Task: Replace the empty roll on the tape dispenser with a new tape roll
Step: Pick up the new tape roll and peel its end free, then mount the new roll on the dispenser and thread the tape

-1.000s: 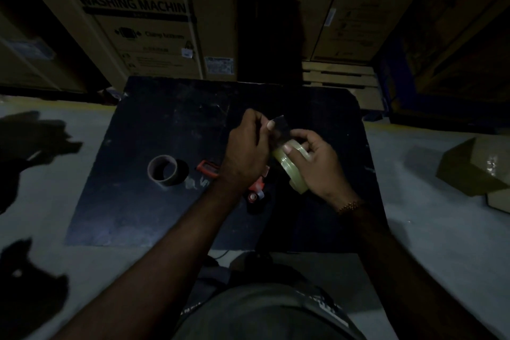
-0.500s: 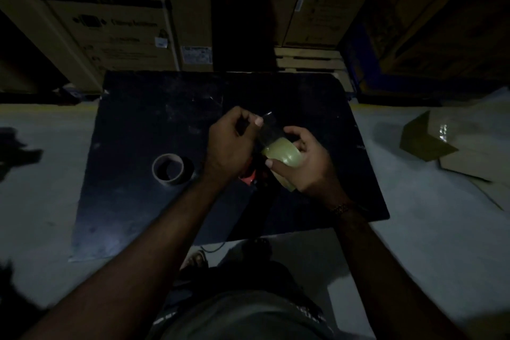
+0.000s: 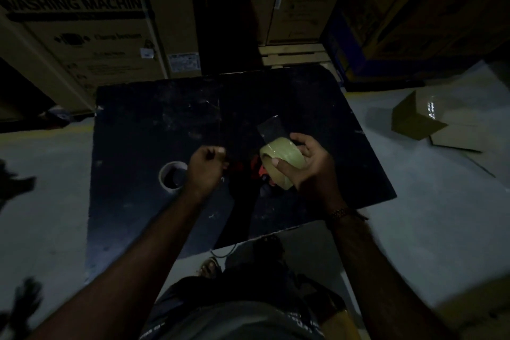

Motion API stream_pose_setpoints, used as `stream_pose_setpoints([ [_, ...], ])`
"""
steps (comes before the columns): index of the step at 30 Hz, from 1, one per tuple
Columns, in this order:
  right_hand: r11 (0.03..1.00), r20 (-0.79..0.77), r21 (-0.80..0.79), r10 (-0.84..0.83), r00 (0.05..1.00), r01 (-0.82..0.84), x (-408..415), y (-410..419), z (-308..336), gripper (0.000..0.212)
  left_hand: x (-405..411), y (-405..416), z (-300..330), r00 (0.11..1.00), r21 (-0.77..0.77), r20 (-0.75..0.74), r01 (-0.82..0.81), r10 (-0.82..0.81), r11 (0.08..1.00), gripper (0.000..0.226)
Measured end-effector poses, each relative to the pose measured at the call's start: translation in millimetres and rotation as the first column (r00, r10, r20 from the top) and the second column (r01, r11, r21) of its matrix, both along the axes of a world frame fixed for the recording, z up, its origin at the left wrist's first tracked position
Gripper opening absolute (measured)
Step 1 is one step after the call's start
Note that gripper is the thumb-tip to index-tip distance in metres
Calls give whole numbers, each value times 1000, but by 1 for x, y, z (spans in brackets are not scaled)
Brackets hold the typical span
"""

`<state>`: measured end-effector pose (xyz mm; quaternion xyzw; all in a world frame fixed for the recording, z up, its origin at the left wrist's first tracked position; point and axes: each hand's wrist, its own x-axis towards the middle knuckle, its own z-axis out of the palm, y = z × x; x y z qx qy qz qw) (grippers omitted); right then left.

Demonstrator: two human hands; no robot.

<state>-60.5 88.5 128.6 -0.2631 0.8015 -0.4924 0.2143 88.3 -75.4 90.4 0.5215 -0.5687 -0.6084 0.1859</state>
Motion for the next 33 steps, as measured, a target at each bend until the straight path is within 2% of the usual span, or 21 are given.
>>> stream_pose_setpoints([
  [4,994,76,35,-103,992,100,-9,8,-13,66,3,11,-16,971,137,111,194,-210,971,35],
  [7,965,82,158,-222,972,208,-19,19,-28,72,5,19,-25,919,147,211,308,-334,940,44],
  [9,941,90,220,-284,955,259,-25,27,-39,73,5,28,-27,890,147,244,360,-386,921,38],
  [13,899,204,295,-389,898,323,-31,45,-62,45,5,41,-44,875,223,249,367,-416,903,36],
  [16,918,390,259,-384,837,301,-29,53,-73,37,8,48,-49,814,215,342,419,-470,882,41],
  [19,941,585,196,-339,737,276,-22,55,-76,25,7,53,-53,766,219,388,463,-512,859,45],
  [22,962,713,164,-269,648,219,-23,55,-79,24,2,54,-55,739,245,424,463,-523,852,45],
  [27,983,810,150,-183,558,104,-34,53,-91,15,-9,58,-58,810,202,347,429,-474,881,46],
  [33,986,862,75,-139,487,150,-37,45,-103,16,-29,57,-47,865,248,223,395,-449,885,57],
])
